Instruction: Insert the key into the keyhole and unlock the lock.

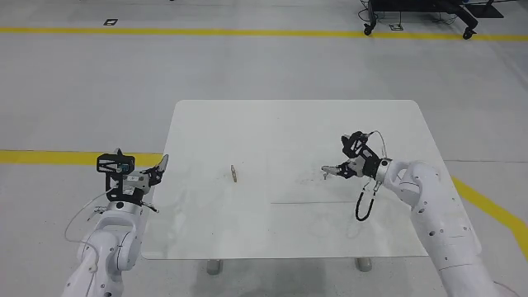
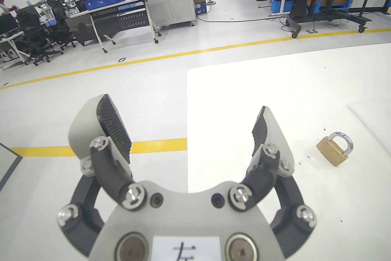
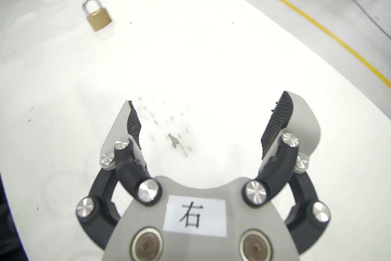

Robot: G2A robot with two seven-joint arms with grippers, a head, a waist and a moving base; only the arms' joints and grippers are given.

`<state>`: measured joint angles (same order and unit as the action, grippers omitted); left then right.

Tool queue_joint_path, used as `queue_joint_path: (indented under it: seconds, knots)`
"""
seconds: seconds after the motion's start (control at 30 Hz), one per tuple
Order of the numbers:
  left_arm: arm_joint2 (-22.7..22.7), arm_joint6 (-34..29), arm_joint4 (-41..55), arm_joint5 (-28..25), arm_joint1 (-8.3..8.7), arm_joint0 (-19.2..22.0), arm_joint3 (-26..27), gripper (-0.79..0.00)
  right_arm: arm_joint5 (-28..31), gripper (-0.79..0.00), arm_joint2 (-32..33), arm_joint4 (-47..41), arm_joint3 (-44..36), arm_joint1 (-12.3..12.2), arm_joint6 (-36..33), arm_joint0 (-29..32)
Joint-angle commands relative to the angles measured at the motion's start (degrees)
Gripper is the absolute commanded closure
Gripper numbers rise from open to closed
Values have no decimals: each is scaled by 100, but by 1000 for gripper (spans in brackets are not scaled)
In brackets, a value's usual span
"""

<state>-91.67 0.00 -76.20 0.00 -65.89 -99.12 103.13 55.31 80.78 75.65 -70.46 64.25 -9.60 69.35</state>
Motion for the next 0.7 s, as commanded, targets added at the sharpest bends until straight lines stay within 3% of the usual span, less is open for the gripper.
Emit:
queue_joint_path:
  seconds: [0.0,0.27,0.37,0.43,0.6,0.63,0.67]
  knots:
    - [0,0,0,0,0,0,0,-785,269,-785,-311,159,304,-40,115,-321]
    - [0,0,0,0,0,0,0,-785,269,-785,-2012,589,1190,-520,1377,-1223]
    - [0,0,0,0,0,0,0,-785,269,-576,-2726,652,1518,-706,1989,-1570]
    - [0,0,0,0,0,0,0,-785,269,-548,-3211,759,1706,-829,2400,-1787]
    - [0,0,0,0,0,0,0,-785,269,-576,-4294,533,2408,-1023,3085,-2325]
    - [0,0,0,0,0,0,0,-785,269,-545,-4491,381,2520,-1026,3102,-2420]
    - [0,0,0,0,0,0,0,-785,269,-413,-4698,259,2574,-1027,3143,-2506]
